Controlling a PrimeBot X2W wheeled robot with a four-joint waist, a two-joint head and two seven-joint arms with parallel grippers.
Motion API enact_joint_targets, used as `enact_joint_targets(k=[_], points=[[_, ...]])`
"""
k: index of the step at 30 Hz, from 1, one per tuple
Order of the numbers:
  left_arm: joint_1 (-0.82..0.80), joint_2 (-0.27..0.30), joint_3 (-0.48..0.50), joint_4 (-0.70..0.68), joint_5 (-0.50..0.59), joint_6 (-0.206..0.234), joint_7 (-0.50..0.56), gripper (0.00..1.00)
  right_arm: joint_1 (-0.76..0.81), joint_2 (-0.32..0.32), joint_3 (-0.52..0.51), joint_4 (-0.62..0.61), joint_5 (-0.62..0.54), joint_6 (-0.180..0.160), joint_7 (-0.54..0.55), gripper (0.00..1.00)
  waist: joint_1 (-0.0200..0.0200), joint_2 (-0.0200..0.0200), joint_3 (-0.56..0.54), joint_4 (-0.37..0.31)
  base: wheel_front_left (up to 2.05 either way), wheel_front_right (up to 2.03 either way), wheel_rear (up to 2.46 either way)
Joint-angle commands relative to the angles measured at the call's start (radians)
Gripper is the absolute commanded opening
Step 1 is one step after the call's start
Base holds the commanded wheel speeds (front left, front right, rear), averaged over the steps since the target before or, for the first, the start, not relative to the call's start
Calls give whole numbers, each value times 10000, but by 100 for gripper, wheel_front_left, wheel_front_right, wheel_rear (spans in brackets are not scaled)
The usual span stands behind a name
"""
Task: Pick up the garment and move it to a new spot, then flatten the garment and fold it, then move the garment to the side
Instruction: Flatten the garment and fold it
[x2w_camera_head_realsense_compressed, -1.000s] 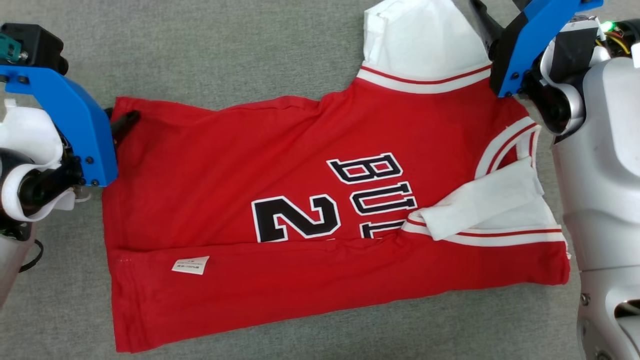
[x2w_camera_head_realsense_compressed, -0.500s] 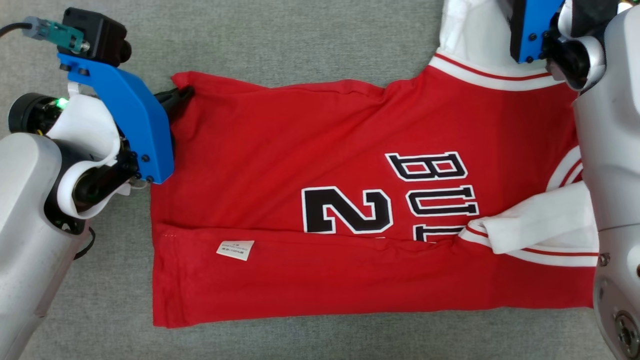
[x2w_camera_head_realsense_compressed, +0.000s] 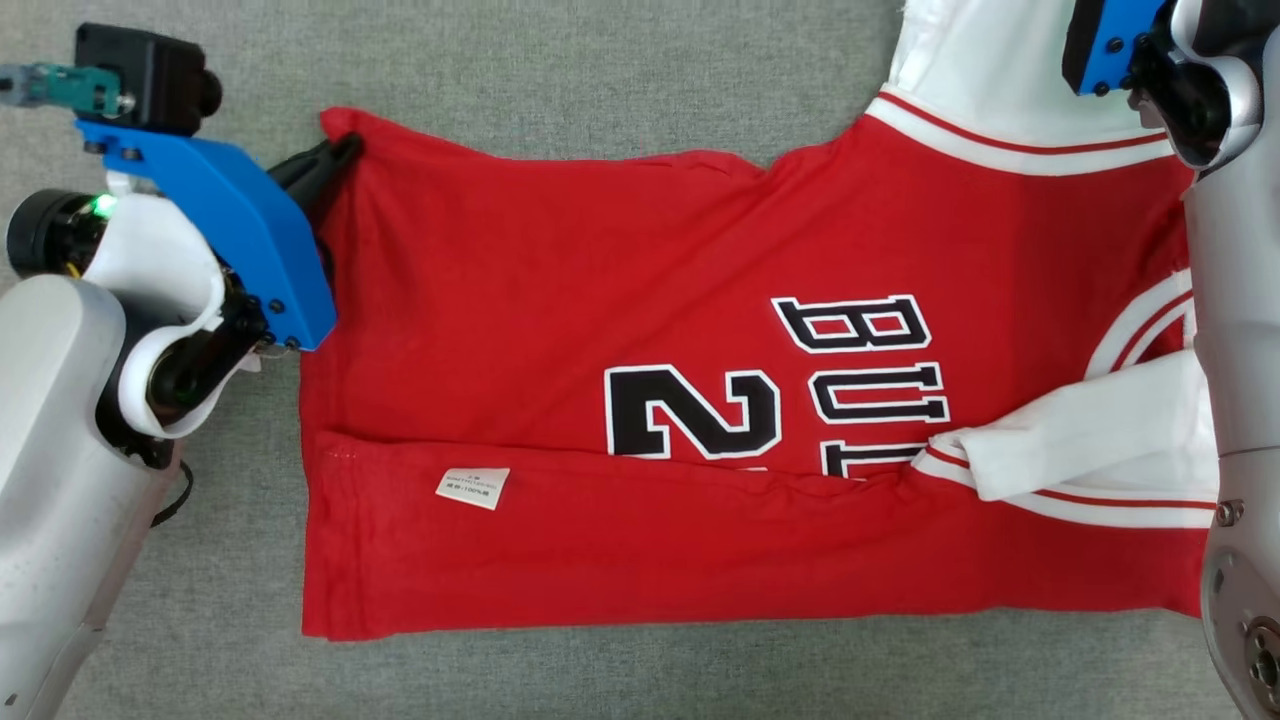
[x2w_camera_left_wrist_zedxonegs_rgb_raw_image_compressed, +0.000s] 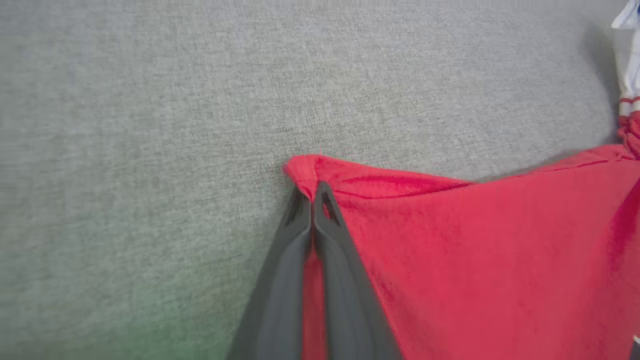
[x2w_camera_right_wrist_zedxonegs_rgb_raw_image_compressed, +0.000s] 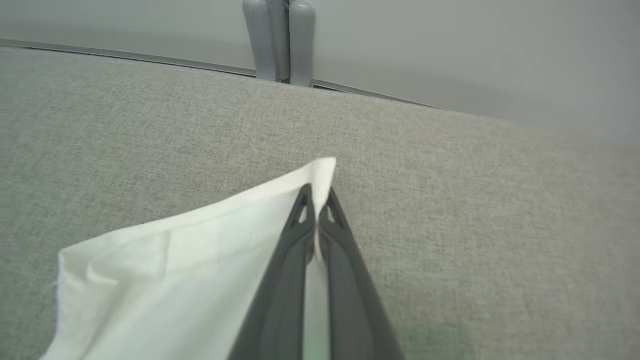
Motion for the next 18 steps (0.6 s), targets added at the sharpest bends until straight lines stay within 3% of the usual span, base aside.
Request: enact_joint_targets(k=[1,12,18], points=[[261,97,123,207,55,185,-162,0,203,-96,-42,-51,87,-2,-124,0,-3,-1,-159,-103,0,0,0],[1127,-72,422,418,-145,278,-1236,0,1210,-295,271,-512,998,-2,-947,0,-3,-1,-1052,-336,0,0,0],[1840,-266,326,414,-334,-452,-2043,0,2379,-450,853,-1191,2088,-1,-1139,0,-3,-1,-1746,-293,0,0,0]])
